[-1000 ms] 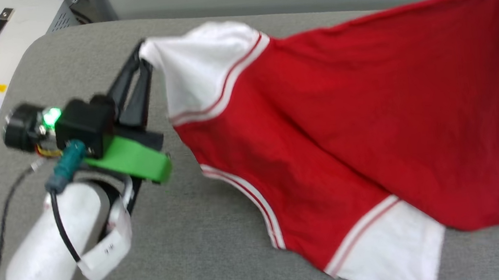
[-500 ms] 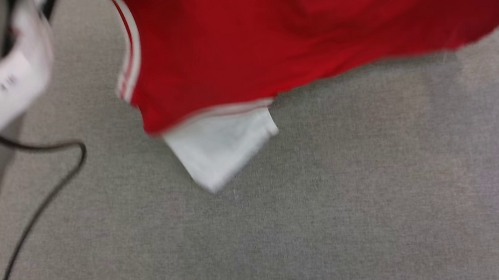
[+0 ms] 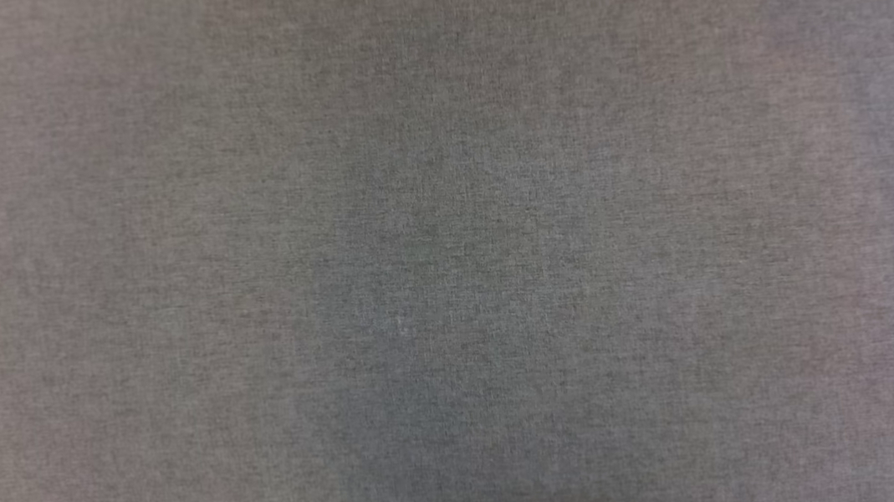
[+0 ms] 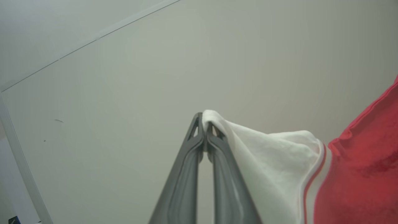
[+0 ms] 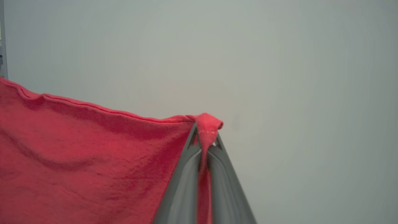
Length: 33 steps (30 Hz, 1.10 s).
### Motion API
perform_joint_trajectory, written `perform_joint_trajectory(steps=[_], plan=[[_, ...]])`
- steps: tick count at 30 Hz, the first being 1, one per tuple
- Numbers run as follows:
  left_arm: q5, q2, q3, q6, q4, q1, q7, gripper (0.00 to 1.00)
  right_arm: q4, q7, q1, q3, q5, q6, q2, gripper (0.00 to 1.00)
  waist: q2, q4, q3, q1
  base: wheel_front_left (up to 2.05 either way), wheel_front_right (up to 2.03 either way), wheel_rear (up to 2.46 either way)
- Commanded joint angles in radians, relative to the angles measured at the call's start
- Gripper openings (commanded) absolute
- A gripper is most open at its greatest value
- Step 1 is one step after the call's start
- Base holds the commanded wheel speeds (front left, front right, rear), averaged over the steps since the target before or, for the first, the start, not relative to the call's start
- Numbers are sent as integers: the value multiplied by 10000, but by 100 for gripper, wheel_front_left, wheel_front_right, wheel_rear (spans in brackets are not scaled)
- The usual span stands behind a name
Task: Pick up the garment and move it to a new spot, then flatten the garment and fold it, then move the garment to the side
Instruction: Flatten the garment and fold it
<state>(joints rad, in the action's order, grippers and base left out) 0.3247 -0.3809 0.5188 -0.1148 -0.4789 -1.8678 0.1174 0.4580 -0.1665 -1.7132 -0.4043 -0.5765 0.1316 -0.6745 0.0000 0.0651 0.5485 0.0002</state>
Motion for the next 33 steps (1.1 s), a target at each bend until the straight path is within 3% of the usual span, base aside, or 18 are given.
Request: perform_joint_trajectory(steps=[1,9,19,21,33], plan=[[-64,20,46,-42,-293,-322,141,0,268,192,-269,-178,10,-9,86,0,0,-47,541,-2,0,0,0],[195,62,422,-117,-1718,64,925,0,1524,1158,-240,-1505,-546,-9,288,0,0,-41,858,-2,0,0,0],[908,-77,207,5,-1554,3315,1405,0,2055,2383,2120,-3465,-1746,-9,594,0,0,-69,-25,-2,0,0,0],[990,-325,152,274,-846,5113,1433,0,1905,2767,3301,-4037,-2441,-9,482,0,0,-57,-652,-2,0,0,0],[1367,-1439,512,1712,2612,11750,1058,0,369,3334,7397,-5796,-3757,-9,-799,0,0,195,-2869,-2,0,0,0]])
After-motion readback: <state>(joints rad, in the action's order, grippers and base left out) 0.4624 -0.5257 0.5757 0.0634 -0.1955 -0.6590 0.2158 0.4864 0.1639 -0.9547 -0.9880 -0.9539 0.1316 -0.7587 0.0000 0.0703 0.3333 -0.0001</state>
